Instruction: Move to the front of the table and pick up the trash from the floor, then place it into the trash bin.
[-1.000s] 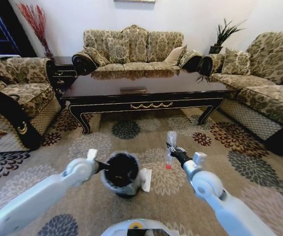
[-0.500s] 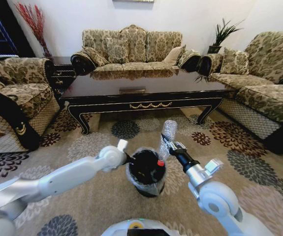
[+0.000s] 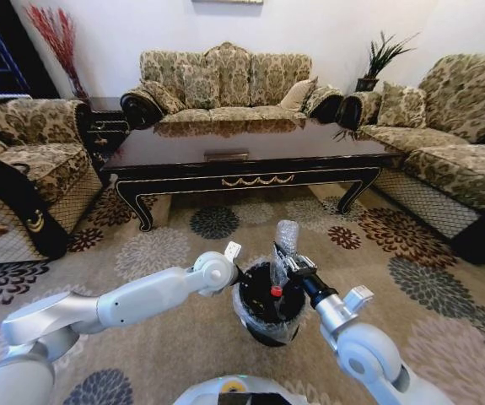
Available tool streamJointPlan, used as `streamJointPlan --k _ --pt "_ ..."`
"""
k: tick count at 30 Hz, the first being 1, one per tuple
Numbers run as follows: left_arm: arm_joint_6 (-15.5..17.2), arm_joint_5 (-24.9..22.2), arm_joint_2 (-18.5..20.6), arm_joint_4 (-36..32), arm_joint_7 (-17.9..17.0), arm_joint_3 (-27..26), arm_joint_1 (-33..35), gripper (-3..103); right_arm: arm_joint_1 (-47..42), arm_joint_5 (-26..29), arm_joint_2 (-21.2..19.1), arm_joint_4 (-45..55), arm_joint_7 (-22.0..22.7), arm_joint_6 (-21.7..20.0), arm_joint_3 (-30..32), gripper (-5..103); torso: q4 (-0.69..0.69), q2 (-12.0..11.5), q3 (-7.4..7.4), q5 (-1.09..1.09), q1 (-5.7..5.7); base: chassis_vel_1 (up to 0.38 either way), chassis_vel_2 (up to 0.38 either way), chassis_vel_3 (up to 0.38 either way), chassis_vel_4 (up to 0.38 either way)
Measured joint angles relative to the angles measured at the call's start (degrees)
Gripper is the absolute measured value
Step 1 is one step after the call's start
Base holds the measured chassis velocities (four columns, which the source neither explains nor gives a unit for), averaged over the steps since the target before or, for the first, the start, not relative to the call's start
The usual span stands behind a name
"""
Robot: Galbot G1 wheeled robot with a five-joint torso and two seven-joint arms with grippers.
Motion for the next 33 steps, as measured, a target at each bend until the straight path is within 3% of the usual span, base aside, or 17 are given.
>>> streamJointPlan --k 1,3,6,7,9,12,14,19,27,33 --pt "0.0 0.0 0.6 -0.4 0.0 0.0 -0.2 2 -0.6 -0.5 0.0 0.0 -1.0 -0.1 0.1 24 0.01 0.0 0.0 0.0 0.0 0.0 0.0 0.0 0.0" --pt "0.0 0.0 0.8 -0.4 0.0 0.0 -0.4 2 -1.4 -1.3 -0.1 -0.1 -1.8 -0.1 0.1 35 0.0 0.0 0.0 0.0 0.0 0.0 0.0 0.0 0.0" --pt "0.0 0.0 0.8 -0.2 0.0 -0.4 -0.3 2 -2.0 -2.1 0.0 -0.1 -2.3 -0.1 -0.1 40 -0.01 0.0 0.0 0.0 0.0 0.0 0.0 0.0 0.0" --pt "0.0 0.3 0.6 -0.1 0.0 -0.6 -0.1 2 -2.6 -2.8 0.1 0.0 -2.6 -0.3 -0.1 51 -0.01 0.0 0.0 0.0 0.0 0.0 0.0 0.0 0.0" --pt "0.0 0.4 0.5 -0.2 0.0 -0.7 0.0 2 -2.9 -3.1 0.2 0.0 -2.7 -0.4 -0.1 51 -0.02 0.0 0.0 0.0 0.0 0.0 0.0 0.0 0.0" --pt "0.0 0.5 0.4 -0.5 0.0 -1.0 0.5 2 -3.8 -3.7 0.4 0.3 -2.9 -0.6 -0.2 68 -0.02 0.0 0.0 0.0 0.0 0.0 0.0 0.0 0.0" --pt "0.0 0.6 0.5 -0.5 0.0 -1.1 0.6 2 -3.8 -3.8 0.4 0.3 -3.0 -0.7 -0.2 68 -0.02 0.0 0.0 0.0 0.0 0.0 0.0 0.0 0.0" --pt "0.0 1.0 1.0 -0.3 0.0 -2.1 1.9 2 -3.8 -3.8 0.3 0.3 -3.0 -0.8 -0.1 95 0.0 0.0 0.0 0.0 0.0 0.0 0.0 0.0 0.0" --pt "0.0 1.8 2.0 -0.2 0.1 -3.7 3.7 2 -3.6 -3.6 0.3 0.0 -3.0 -0.9 -0.1 100 -0.01 0.0 0.0 0.0 -0.01 0.0 0.0 0.0 0.0" --pt "0.0 2.5 4.7 -0.9 0.4 -8.2 7.5 2 -2.6 -2.7 0.4 -0.1 -2.6 -1.3 0.0 100 -0.02 0.0 0.0 -0.01 0.0 0.0 0.0 0.0 0.0"
